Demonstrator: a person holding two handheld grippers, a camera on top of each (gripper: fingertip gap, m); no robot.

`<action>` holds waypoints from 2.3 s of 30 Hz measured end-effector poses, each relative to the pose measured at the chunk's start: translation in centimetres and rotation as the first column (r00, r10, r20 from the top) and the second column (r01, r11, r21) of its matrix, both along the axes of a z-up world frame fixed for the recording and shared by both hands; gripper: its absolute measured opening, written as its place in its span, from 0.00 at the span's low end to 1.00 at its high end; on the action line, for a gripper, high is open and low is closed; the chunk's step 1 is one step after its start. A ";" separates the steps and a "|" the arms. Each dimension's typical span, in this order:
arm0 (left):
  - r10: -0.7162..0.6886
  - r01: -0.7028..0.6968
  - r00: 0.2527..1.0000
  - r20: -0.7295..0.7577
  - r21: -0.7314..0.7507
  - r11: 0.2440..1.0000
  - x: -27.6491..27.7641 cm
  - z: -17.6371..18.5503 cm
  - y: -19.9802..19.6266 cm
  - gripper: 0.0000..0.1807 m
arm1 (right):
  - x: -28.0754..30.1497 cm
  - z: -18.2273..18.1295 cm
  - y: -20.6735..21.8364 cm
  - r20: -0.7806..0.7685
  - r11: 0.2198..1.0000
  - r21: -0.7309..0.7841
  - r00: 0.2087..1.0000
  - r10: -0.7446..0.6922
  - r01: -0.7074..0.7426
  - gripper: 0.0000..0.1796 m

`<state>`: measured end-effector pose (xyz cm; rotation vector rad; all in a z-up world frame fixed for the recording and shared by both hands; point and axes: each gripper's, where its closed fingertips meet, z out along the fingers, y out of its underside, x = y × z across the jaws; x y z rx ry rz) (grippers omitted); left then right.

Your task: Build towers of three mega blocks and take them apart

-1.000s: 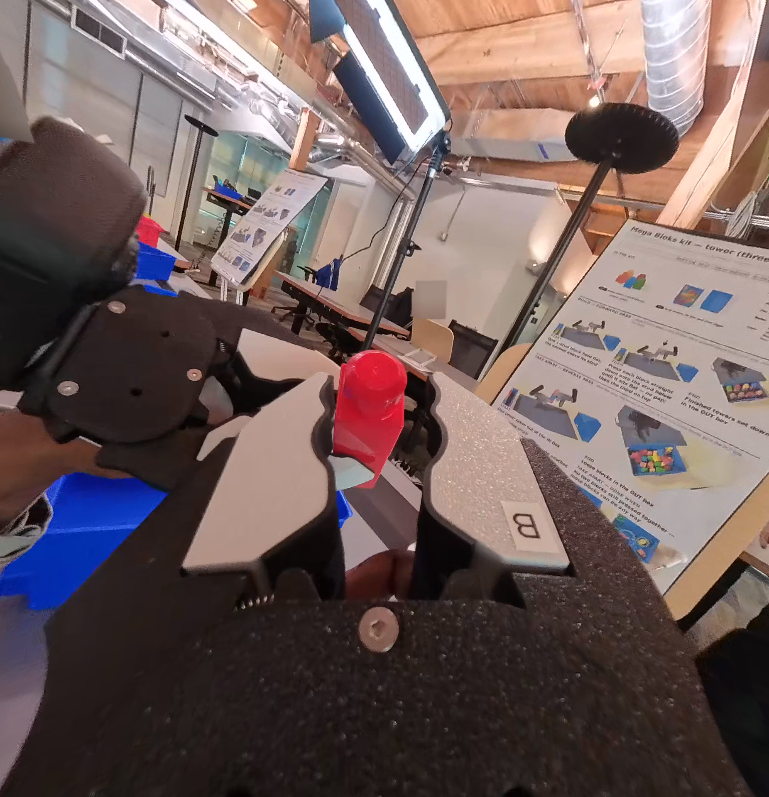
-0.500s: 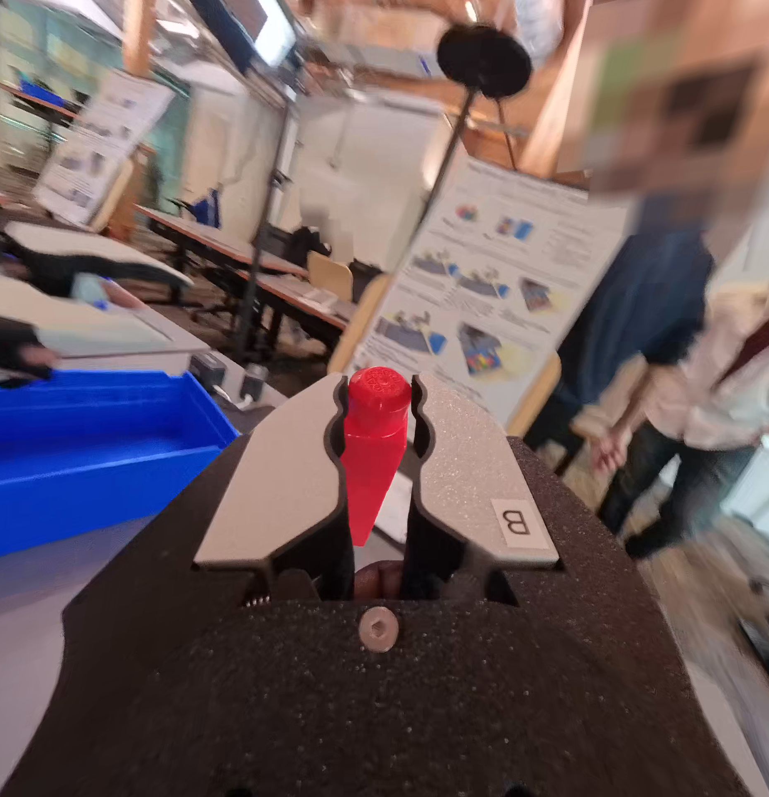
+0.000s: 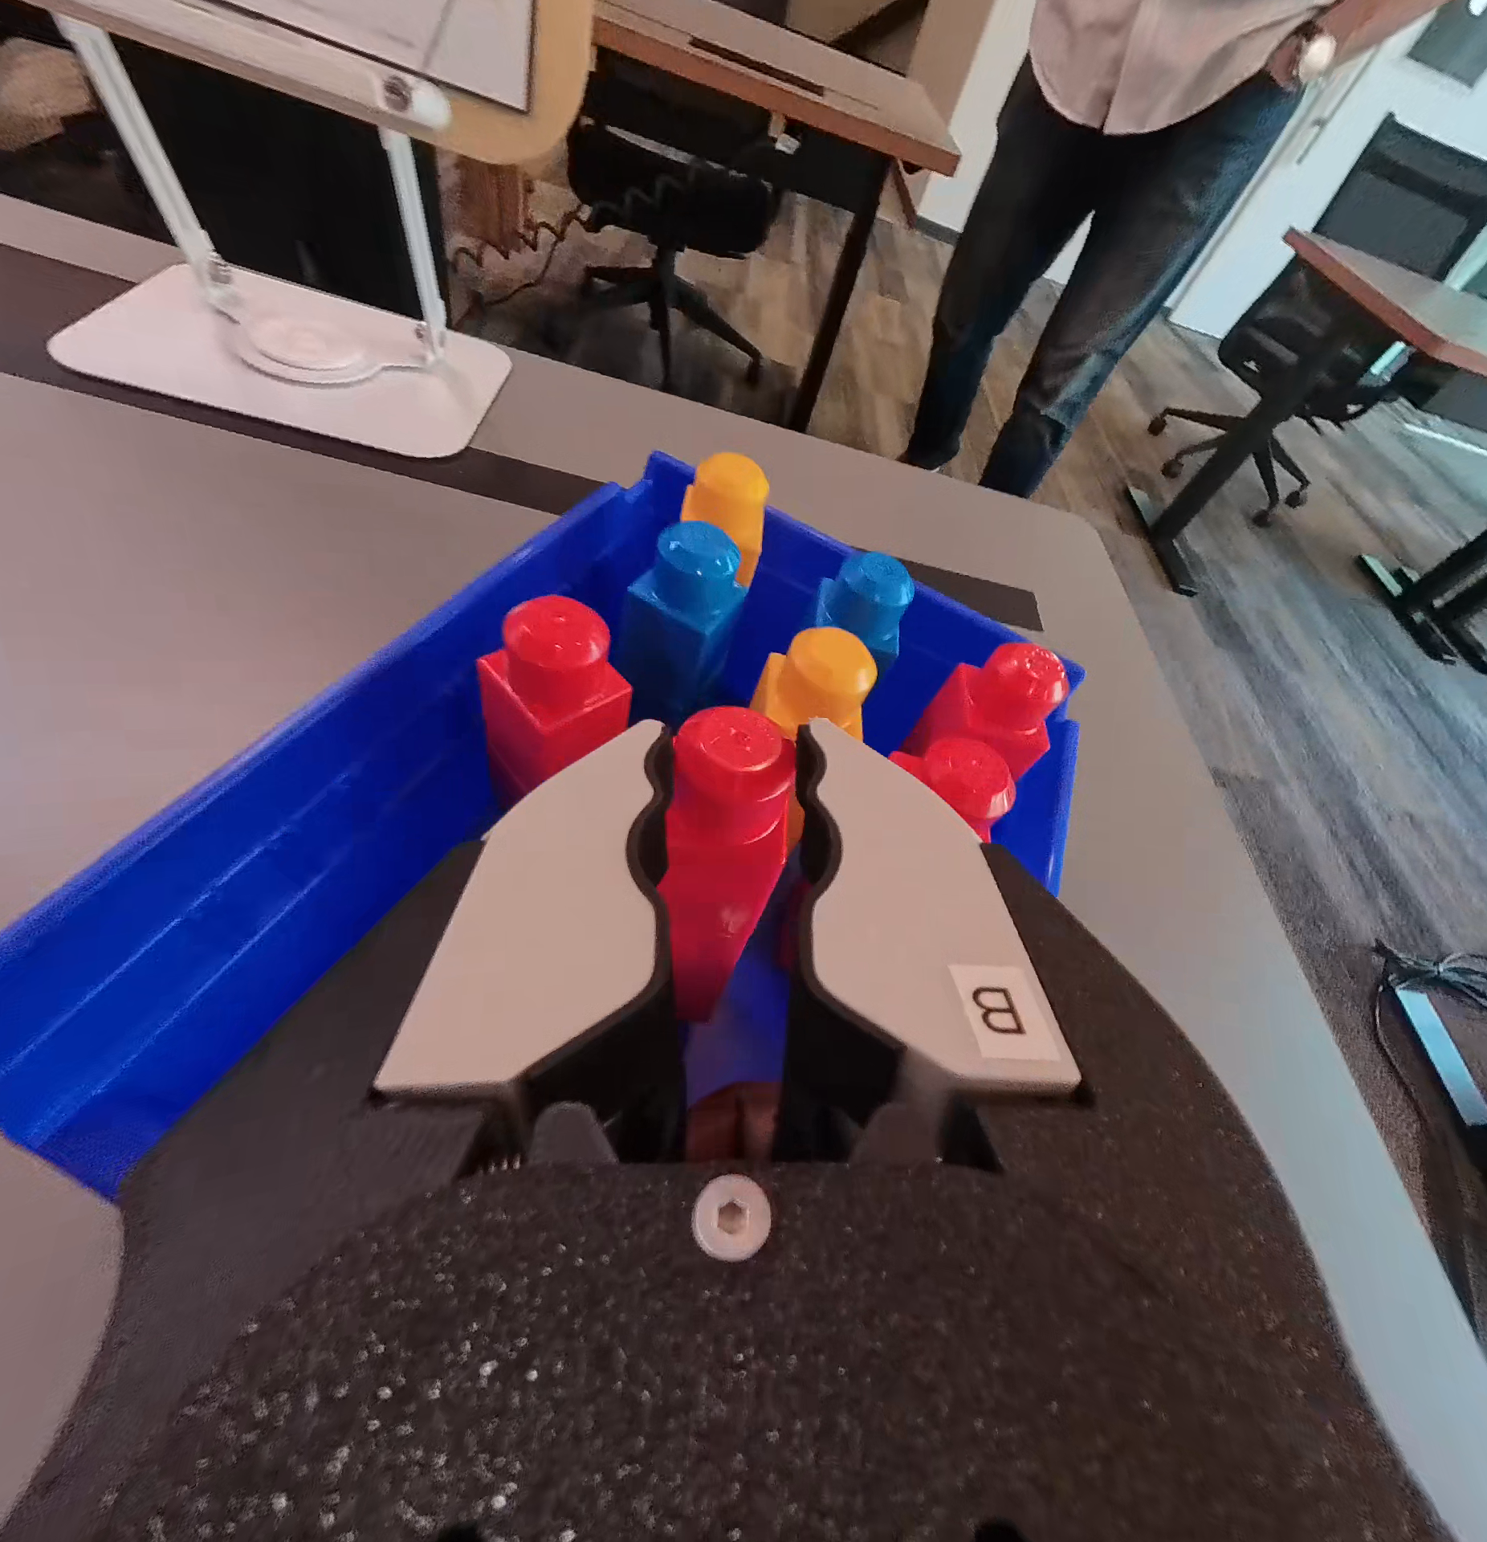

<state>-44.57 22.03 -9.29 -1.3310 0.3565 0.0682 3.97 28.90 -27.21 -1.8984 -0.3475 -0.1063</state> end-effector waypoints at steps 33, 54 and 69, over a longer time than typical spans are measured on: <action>-0.438 0.083 0.899 0.021 -0.989 0.122 4.8 -24.4 -2.4 0.13 | 9.0 -6.5 -4.6 0.223 0.882 -0.360 0.946 -0.234 0.303 0.16; -0.459 0.100 0.888 -0.014 -0.970 0.222 5.1 -22.8 -2.1 0.14 | -5.6 -3.2 3.3 0.192 0.857 -0.402 0.885 0.423 -0.322 0.29; -0.479 0.085 0.877 -0.031 -0.972 0.218 5.4 -22.9 -2.3 0.14 | -5.4 -4.6 3.6 0.169 0.841 -0.476 0.911 0.376 -0.258 0.21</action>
